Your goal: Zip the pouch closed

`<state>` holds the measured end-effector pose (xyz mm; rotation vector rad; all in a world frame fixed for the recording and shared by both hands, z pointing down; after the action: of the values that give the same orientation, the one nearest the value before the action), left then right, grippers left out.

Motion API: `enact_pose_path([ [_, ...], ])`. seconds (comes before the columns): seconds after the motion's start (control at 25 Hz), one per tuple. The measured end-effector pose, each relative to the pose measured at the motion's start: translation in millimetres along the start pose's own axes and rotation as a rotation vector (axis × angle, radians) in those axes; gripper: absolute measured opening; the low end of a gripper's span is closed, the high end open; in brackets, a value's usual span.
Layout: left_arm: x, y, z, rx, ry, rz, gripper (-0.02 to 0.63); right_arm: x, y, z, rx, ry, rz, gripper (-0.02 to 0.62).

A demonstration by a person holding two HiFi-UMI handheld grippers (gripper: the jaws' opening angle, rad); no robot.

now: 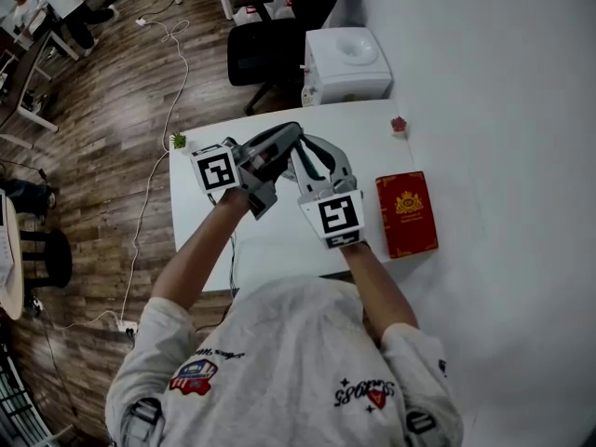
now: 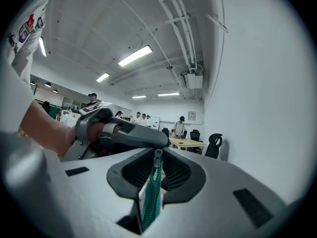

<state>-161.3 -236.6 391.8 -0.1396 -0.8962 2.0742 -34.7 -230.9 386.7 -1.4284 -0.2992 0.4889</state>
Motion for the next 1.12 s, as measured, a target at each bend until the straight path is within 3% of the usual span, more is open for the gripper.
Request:
enact_pose_path([
  [0.44,2,-2,5,-0.005,0.011,-0.01,0.003,2,-3,-4,0.032,0.036,-0.026,0.046],
  [0.72,4,2,3,-0.023,0.013,-0.051,0.003,14,-12,-7,0.008,0.037,-0.028,0.046],
  [1.12,4,3,-2,-0.01,0.036,-0.028,0.003,12,-7,-8,-0.039,0.056,0.017,0.051],
])
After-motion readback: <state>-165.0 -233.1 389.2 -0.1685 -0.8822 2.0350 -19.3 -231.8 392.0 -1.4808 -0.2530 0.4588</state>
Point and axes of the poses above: the fingertips, and each gripper's own axes: x backward along the fingers, z to its left, y out of its top, the point moved 8 cm from there along x, backward along the fingers
